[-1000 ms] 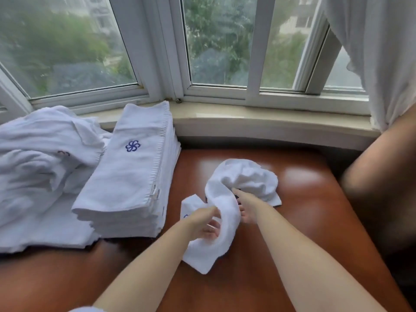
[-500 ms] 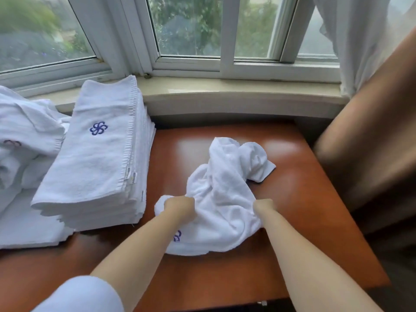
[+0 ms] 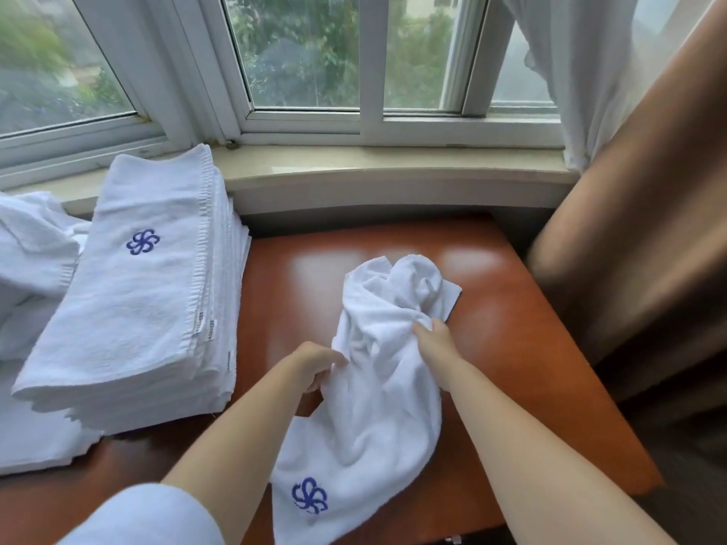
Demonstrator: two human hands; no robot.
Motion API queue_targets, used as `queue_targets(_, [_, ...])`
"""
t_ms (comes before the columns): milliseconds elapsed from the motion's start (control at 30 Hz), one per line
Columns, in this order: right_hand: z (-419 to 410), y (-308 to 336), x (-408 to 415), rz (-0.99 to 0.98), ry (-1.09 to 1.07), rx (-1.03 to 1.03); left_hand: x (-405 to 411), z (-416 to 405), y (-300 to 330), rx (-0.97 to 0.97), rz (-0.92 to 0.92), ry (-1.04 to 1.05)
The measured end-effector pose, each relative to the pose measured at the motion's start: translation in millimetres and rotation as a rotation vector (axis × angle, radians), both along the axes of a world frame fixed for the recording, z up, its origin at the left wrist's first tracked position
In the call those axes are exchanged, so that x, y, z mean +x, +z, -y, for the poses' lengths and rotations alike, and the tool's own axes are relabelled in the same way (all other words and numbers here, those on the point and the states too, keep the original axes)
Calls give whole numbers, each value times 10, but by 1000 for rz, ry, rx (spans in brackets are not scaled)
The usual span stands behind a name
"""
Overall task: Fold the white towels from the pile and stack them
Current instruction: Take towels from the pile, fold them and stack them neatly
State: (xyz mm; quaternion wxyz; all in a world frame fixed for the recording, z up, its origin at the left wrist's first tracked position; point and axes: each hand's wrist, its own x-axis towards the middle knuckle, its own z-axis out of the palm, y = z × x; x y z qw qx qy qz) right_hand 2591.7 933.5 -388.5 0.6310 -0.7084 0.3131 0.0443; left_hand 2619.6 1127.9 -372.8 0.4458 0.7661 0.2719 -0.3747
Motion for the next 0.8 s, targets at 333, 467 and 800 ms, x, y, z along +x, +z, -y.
queue_targets(333, [534, 752, 246, 92, -372, -350, 431, 211, 739, -211, 716, 450])
queue_targets(467, [768, 1253, 425, 105, -382, -450, 656, 118, 1313, -86, 993, 669])
queue_targets(800, [846, 1993, 678, 397, -223, -278, 771, -178, 2061, -210, 1242, 781])
